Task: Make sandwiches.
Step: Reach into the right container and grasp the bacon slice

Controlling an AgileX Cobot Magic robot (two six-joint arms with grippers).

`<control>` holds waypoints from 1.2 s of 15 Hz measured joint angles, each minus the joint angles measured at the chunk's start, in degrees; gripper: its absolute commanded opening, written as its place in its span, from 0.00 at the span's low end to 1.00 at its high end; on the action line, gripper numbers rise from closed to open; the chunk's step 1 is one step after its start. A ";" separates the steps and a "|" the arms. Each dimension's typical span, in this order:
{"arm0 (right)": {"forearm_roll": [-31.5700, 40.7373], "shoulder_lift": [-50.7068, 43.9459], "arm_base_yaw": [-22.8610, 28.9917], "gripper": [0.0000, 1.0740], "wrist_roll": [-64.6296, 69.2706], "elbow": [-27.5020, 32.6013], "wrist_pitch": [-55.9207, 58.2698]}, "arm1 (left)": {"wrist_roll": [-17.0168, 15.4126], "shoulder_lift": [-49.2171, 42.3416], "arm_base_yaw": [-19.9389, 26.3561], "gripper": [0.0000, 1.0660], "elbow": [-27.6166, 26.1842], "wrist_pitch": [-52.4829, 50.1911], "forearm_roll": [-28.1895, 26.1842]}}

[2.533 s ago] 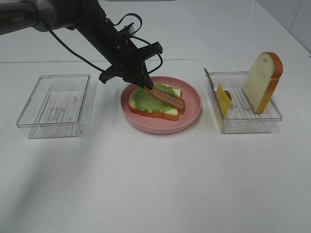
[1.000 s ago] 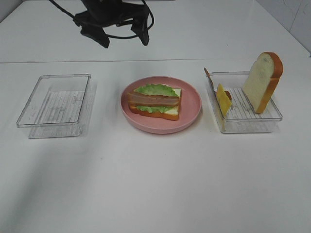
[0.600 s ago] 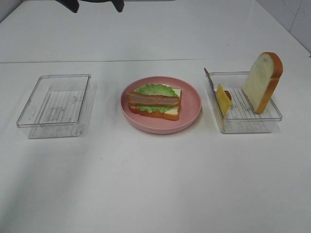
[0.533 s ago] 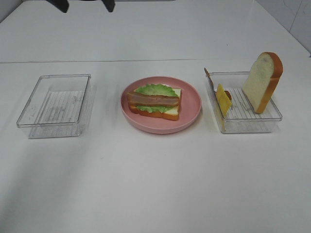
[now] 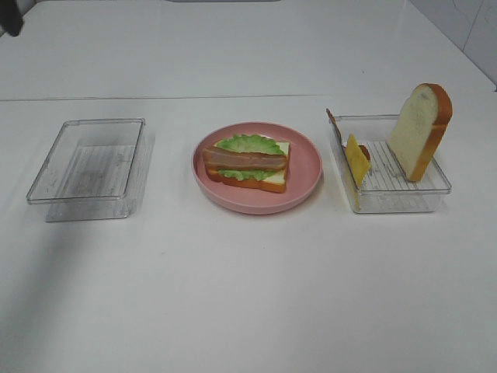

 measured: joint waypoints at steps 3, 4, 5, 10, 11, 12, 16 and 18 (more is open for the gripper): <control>0.00 0.00 0.00 0.92 0.00 0.00 0.00 | 1.32 -10.54 3.90 0.90 11.92 0.06 0.23; 0.00 0.00 0.00 0.92 0.00 0.00 0.00 | 1.43 -14.15 4.41 0.89 16.10 0.06 0.29; 0.00 0.00 0.00 0.92 0.00 0.00 0.00 | 1.43 -18.16 4.64 0.89 20.34 0.06 0.29; 0.00 0.00 0.00 0.92 0.00 0.00 0.00 | 1.43 -39.65 4.70 0.89 42.46 0.23 0.29; 0.00 0.00 0.00 0.92 0.00 0.00 0.00 | 1.43 -41.42 4.70 0.89 43.77 0.23 0.29; 0.00 0.00 0.00 0.92 0.00 0.00 0.00 | 1.43 -45.84 4.70 0.89 46.58 0.29 0.40; 0.00 0.00 0.00 0.92 0.00 0.00 0.00 | 2.23 -62.51 4.70 0.89 53.29 -1.03 1.49; 0.00 0.00 0.00 0.92 0.00 0.00 0.00 | 3.44 -72.14 4.70 0.89 57.35 -1.83 1.49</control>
